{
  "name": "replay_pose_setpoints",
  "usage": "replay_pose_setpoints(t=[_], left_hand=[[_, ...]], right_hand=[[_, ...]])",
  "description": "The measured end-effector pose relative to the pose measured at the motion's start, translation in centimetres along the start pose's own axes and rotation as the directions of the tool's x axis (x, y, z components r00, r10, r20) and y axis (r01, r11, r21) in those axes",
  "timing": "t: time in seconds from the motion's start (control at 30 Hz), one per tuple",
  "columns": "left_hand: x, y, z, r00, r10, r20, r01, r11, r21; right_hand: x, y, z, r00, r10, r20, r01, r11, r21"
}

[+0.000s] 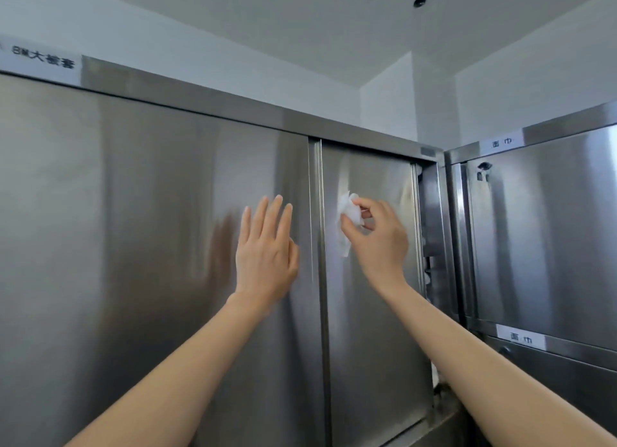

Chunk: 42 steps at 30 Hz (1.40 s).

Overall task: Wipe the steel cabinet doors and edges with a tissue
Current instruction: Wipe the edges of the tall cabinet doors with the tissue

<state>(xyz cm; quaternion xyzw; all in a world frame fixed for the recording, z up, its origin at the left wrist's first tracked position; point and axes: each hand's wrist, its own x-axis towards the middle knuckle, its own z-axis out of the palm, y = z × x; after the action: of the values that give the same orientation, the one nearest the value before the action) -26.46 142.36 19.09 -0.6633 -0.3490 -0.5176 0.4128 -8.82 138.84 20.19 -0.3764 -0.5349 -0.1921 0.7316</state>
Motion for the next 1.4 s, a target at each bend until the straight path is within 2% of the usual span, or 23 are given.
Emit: replay_pose_setpoints(t=[0.13, 0.33, 0.47, 0.67, 0.9, 1.03, 1.17, 1.3, 1.4], left_hand=[[2.5, 0.1, 3.4, 0.998, 0.014, 0.054, -0.019, 0.995, 0.093], [4.3, -2.5, 7.3, 0.994, -0.011, 0.111, -0.016, 0.971, 0.239], [4.0, -4.6, 9.6, 0.997, -0.034, 0.064, 0.013, 0.952, 0.306], [3.0, -5.6, 11.4, 1.000, -0.012, -0.014, 0.017, 0.918, 0.395], [2.9, -5.6, 11.8, 0.999, -0.016, -0.027, 0.027, 0.886, 0.463], [2.6, -5.6, 11.7, 0.999, -0.036, 0.000, 0.031, 0.868, 0.495], [2.8, -5.5, 11.6, 0.999, -0.044, 0.025, 0.025, 0.860, 0.510], [2.8, -5.8, 11.8, 0.999, -0.048, 0.022, 0.029, 0.847, 0.531], [2.7, -5.8, 11.7, 0.999, -0.045, 0.019, 0.028, 0.846, 0.533]], right_hand=[[3.9, 2.6, 1.4, 0.999, -0.038, 0.021, 0.038, 0.999, 0.008], [8.6, 4.8, 7.2, 0.998, -0.057, 0.013, 0.056, 0.997, 0.061], [11.4, 5.9, 11.8, 0.996, -0.090, 0.001, 0.090, 0.995, 0.048], [14.6, 8.1, 15.5, 0.958, -0.282, -0.047, 0.281, 0.959, -0.029], [15.1, 9.0, 17.9, 0.887, -0.457, -0.069, 0.456, 0.890, -0.026], [10.3, 11.5, 17.6, 0.858, -0.513, -0.018, 0.514, 0.858, -0.001], [6.3, 13.6, 15.8, 0.795, -0.573, 0.200, 0.587, 0.810, -0.014], [11.8, 11.3, 15.2, 0.784, -0.455, 0.423, 0.533, 0.842, -0.081], [12.1, 10.4, 15.3, 0.800, -0.409, 0.439, 0.497, 0.861, -0.103]])
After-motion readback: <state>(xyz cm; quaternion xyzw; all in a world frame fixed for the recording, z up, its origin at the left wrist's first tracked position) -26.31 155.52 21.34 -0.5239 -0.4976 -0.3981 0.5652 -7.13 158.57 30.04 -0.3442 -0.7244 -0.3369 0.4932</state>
